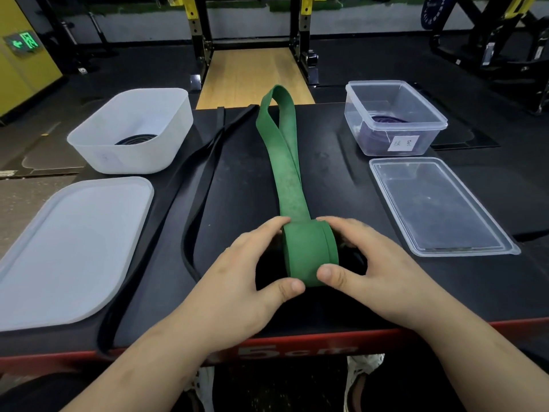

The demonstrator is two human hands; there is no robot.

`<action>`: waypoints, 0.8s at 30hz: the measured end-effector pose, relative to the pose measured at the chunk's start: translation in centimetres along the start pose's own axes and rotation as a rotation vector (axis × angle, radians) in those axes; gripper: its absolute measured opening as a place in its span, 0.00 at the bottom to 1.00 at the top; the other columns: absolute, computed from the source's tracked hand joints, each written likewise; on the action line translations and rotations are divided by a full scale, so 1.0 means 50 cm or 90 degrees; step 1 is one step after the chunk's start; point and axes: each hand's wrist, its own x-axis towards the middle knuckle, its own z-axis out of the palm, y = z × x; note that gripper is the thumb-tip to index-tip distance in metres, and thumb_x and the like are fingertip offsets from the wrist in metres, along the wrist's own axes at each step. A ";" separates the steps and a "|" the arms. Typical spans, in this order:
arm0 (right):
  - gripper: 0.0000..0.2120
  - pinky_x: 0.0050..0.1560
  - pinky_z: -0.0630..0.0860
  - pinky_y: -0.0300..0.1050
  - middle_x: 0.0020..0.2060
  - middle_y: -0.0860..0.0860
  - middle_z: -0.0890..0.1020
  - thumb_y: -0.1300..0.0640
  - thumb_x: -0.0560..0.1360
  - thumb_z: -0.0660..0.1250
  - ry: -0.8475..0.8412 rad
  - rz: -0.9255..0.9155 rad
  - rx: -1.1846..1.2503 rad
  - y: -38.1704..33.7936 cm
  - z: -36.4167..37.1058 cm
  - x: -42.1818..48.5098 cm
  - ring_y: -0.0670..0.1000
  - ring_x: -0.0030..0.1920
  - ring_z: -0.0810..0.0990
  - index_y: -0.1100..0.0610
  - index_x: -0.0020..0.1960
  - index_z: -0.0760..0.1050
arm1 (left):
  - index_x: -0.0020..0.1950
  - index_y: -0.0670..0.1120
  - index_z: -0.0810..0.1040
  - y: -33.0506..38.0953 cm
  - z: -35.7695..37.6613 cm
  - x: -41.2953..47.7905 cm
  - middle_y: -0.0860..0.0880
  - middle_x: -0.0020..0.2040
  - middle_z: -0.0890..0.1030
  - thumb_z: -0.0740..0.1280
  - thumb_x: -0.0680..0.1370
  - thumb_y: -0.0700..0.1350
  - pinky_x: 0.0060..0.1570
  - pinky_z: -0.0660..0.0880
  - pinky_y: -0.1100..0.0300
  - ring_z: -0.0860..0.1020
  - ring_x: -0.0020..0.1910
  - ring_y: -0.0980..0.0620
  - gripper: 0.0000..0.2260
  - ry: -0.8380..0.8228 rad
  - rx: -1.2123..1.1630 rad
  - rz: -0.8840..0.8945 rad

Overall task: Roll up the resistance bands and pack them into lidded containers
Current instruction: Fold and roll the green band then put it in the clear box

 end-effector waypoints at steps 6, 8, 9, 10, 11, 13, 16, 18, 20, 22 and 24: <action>0.35 0.71 0.71 0.46 0.67 0.32 0.75 0.30 0.68 0.68 0.014 0.028 0.007 0.004 -0.003 0.011 0.36 0.69 0.72 0.29 0.74 0.65 | 0.77 0.74 0.48 -0.001 0.008 0.006 0.72 0.71 0.63 0.66 0.75 0.67 0.69 0.60 0.70 0.58 0.73 0.73 0.36 0.017 0.000 -0.003; 0.35 0.72 0.71 0.49 0.68 0.32 0.75 0.29 0.69 0.66 0.014 0.033 0.005 0.004 -0.003 0.015 0.36 0.70 0.72 0.30 0.74 0.64 | 0.76 0.75 0.48 0.005 0.008 0.010 0.71 0.69 0.63 0.66 0.75 0.67 0.65 0.60 0.71 0.59 0.70 0.73 0.35 0.015 0.007 -0.010; 0.36 0.72 0.71 0.48 0.68 0.31 0.74 0.29 0.69 0.66 0.009 0.031 0.005 0.003 -0.003 0.015 0.36 0.70 0.71 0.29 0.75 0.63 | 0.75 0.76 0.49 0.007 0.008 0.015 0.70 0.69 0.64 0.65 0.75 0.67 0.65 0.60 0.68 0.60 0.70 0.71 0.34 0.015 0.012 -0.012; 0.38 0.72 0.70 0.45 0.69 0.29 0.71 0.29 0.68 0.68 0.000 0.029 0.005 0.004 -0.003 0.015 0.35 0.71 0.70 0.28 0.76 0.60 | 0.74 0.77 0.50 0.008 0.006 0.021 0.68 0.69 0.65 0.64 0.75 0.67 0.65 0.61 0.67 0.62 0.70 0.69 0.32 0.017 0.013 -0.014; 0.40 0.72 0.69 0.43 0.70 0.26 0.69 0.29 0.68 0.70 -0.011 0.027 0.006 0.003 -0.003 0.015 0.34 0.71 0.68 0.27 0.76 0.57 | 0.73 0.78 0.51 0.008 0.005 0.027 0.67 0.68 0.66 0.63 0.75 0.68 0.64 0.61 0.67 0.63 0.69 0.68 0.30 0.022 0.011 -0.017; 0.41 0.73 0.68 0.45 0.71 0.27 0.67 0.34 0.70 0.74 -0.026 0.030 0.003 0.001 -0.001 0.019 0.35 0.73 0.68 0.26 0.76 0.55 | 0.73 0.78 0.50 0.006 0.003 0.032 0.68 0.67 0.65 0.62 0.75 0.68 0.62 0.61 0.71 0.62 0.68 0.70 0.30 0.026 0.002 -0.026; 0.36 0.74 0.69 0.52 0.71 0.33 0.72 0.43 0.74 0.73 -0.019 0.026 -0.001 -0.001 0.000 0.028 0.38 0.72 0.70 0.30 0.76 0.60 | 0.77 0.74 0.45 0.006 0.002 0.028 0.68 0.69 0.62 0.65 0.75 0.68 0.68 0.59 0.66 0.59 0.71 0.69 0.37 0.006 -0.007 -0.037; 0.34 0.74 0.69 0.51 0.70 0.34 0.73 0.43 0.76 0.72 -0.016 0.024 0.002 0.000 0.000 0.032 0.39 0.73 0.70 0.31 0.77 0.60 | 0.76 0.75 0.44 0.008 -0.001 0.030 0.67 0.70 0.63 0.67 0.76 0.65 0.69 0.60 0.62 0.60 0.73 0.65 0.38 -0.001 0.001 -0.037; 0.36 0.75 0.68 0.48 0.70 0.32 0.73 0.42 0.75 0.73 -0.025 0.031 0.000 0.003 -0.001 0.033 0.35 0.73 0.69 0.29 0.76 0.58 | 0.76 0.76 0.46 0.006 -0.003 0.037 0.64 0.71 0.66 0.67 0.77 0.63 0.71 0.64 0.56 0.63 0.75 0.60 0.36 0.003 0.009 -0.039; 0.38 0.75 0.66 0.44 0.68 0.28 0.73 0.43 0.74 0.75 -0.045 0.035 0.004 0.002 -0.002 0.035 0.30 0.71 0.67 0.25 0.74 0.57 | 0.76 0.75 0.48 0.003 -0.003 0.040 0.61 0.71 0.68 0.67 0.77 0.63 0.72 0.66 0.50 0.64 0.75 0.56 0.34 0.007 0.010 -0.042; 0.38 0.75 0.66 0.44 0.67 0.26 0.74 0.45 0.74 0.76 -0.052 0.038 0.003 -0.004 -0.001 0.036 0.30 0.71 0.68 0.25 0.74 0.58 | 0.76 0.74 0.49 0.002 -0.001 0.039 0.60 0.71 0.68 0.66 0.77 0.63 0.72 0.66 0.47 0.65 0.74 0.54 0.34 0.009 0.008 -0.038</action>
